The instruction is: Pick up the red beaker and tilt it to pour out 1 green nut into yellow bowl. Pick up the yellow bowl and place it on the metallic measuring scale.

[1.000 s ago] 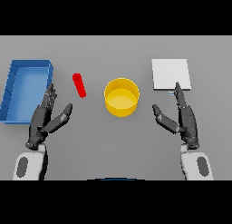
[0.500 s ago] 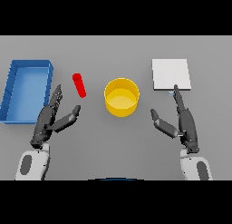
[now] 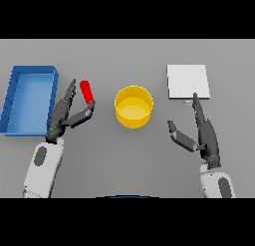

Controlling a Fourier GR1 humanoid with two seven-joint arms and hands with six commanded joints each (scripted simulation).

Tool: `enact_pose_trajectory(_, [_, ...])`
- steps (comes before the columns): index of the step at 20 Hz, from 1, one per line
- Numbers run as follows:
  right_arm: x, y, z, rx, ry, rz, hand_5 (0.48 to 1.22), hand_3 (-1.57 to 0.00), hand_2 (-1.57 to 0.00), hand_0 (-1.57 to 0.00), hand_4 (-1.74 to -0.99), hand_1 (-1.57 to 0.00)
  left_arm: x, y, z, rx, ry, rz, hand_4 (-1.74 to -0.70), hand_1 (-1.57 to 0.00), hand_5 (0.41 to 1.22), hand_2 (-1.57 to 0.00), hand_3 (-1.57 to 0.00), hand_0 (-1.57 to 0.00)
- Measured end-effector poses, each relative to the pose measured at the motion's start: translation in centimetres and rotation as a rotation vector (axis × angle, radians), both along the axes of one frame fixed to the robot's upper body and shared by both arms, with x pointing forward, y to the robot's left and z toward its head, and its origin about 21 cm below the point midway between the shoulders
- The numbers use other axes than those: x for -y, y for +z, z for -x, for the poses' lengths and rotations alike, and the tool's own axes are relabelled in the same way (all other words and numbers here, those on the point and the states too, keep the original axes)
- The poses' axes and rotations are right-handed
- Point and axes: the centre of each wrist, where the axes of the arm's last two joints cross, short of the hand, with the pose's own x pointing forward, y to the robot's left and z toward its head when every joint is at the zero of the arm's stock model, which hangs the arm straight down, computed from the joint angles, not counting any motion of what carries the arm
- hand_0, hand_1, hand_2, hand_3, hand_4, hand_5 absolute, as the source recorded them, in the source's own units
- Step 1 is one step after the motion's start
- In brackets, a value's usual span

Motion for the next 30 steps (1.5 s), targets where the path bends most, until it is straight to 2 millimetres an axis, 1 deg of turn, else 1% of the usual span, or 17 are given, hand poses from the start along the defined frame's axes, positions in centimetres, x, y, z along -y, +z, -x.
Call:
enact_pose_trajectory(2, [0.1,0.2,-0.1,0.008,0.002,0.004,0.635,0.00,0.00,0.00,-1.267,0.00,0.2,-0.2,-1.0,0.003,-0.002,-0.002,-1.28,0.00,0.680,0.00,0.00,0.00])
enact_pose_trajectory(4, [-0.4,0.2,-0.1,-0.008,-0.002,-0.003,0.638,0.00,0.00,0.00,-1.269,0.00,0.7,-0.5,-2.2,-0.008,-0.012,0.004,-1.29,0.00,0.685,0.00,0.00,0.00])
enact_pose_trajectory(5, [-0.3,0.6,-0.1,0.008,0.000,-0.007,0.640,0.00,0.00,0.00,-1.267,0.00,0.4,-0.3,-2.4,0.005,-0.013,0.000,-1.29,0.00,0.688,0.00,0.00,0.00])
enact_pose_trajectory(8, [0.0,0.2,-0.1,-0.010,-0.002,-0.008,0.646,0.00,0.00,0.00,-1.271,0.00,1.4,-0.2,-3.4,-0.006,-0.021,-0.019,-1.30,0.00,0.690,0.00,0.00,0.00])
enact_pose_trajectory(10, [0.2,0.1,-0.1,-0.013,-0.004,-0.002,0.643,0.00,0.00,0.00,-1.269,0.00,1.4,-0.6,-3.9,-0.021,-0.014,-0.019,-1.29,0.00,0.684,0.00,0.00,0.00])
enact_pose_trajectory(11, [0.1,0.0,-0.1,-0.013,0.003,-0.011,0.642,0.00,0.00,0.00,-1.269,0.00,1.4,-0.1,-4.7,-0.021,-0.011,-0.020,-1.29,0.00,0.683,0.00,0.00,0.00])
enact_pose_trajectory(14, [0.0,0.4,0.0,0.001,-0.004,-0.019,0.639,0.00,0.00,0.00,-1.268,0.00,2.0,-0.3,-5.2,-0.017,-0.025,-0.013,-1.30,0.00,0.686,0.00,0.00,0.00])
enact_pose_trajectory(19, [0.0,0.3,-0.2,-0.013,-0.015,-0.009,0.641,0.00,0.00,0.00,-1.261,0.00,2.0,-1.0,-6.1,-0.014,-0.028,0.024,-1.35,0.00,0.704,0.00,0.00,0.00])
enact_pose_trajectory(20, [-0.1,0.3,-0.1,-0.007,-0.010,-0.005,0.642,0.00,0.00,0.00,-1.259,0.00,2.3,-0.9,-6.3,-0.005,-0.022,0.034,-1.38,-0.03,0.724,-0.07,-0.03,0.00])
enact_pose_trajectory(21, [0.3,0.6,-0.2,-0.006,-0.009,0.000,0.642,0.00,0.00,0.00,-1.260,0.00,2.8,-1.0,-6.5,0.002,-0.015,0.061,-1.41,-0.15,0.750,-0.18,-0.12,-0.12])
enact_pose_trajectory(22, [0.1,0.5,-0.1,-0.005,-0.007,-0.009,0.644,0.00,0.00,0.00,-1.258,0.00,2.8,-1.1,-6.7,0.002,-0.001,0.080,-1.45,-0.33,0.783,-0.36,-0.29,-0.29])
enact_pose_trajectory(23, [0.3,0.2,0.1,-0.004,-0.010,0.000,0.645,0.00,0.00,0.00,-1.257,0.00,3.0,-1.4,-6.7,-0.008,0.007,0.098,-1.45,-0.48,0.871,-0.52,-0.55,-0.44])
enact_pose_trajectory(24, [0.3,0.1,0.2,-0.004,-0.017,0.000,0.644,0.00,0.00,0.00,-1.255,0.00,2.8,-1.4,-6.7,-0.018,0.029,0.093,-1.50,-0.70,0.941,-0.73,-0.72,-0.66])
enact_pose_trajectory(25, [0.0,0.3,0.0,-0.011,-0.020,0.001,0.646,0.00,0.00,0.00,-1.256,0.00,3.2,-1.1,-7.0,-0.014,0.030,0.078,-1.54,-0.87,0.997,-0.90,-0.84,-0.84])
enact_pose_trajectory(26, [0.4,0.2,0.0,-0.010,-0.022,0.005,0.645,0.00,0.00,0.00,-1.254,0.00,3.4,-0.9,-7.3,-0.021,0.025,0.056,-1.57,-1.01,1.042,-1.03,-0.93,-0.99])
enact_pose_trajectory(27, [0.2,0.2,-0.1,-0.011,-0.024,0.000,0.644,0.00,0.00,0.00,-1.252,0.00,3.4,-0.9,-7.4,-0.004,0.006,0.036,-1.60,-1.12,1.078,-1.14,-0.97,-1.11])
enact_pose_trajectory(30, [0.5,0.2,0.2,-0.007,-0.024,-0.008,0.646,0.00,0.00,0.00,-1.259,0.00,3.8,-1.1,-7.1,0.021,-0.030,0.017,-1.52,-1.34,1.148,-1.35,-1.27,-1.33])
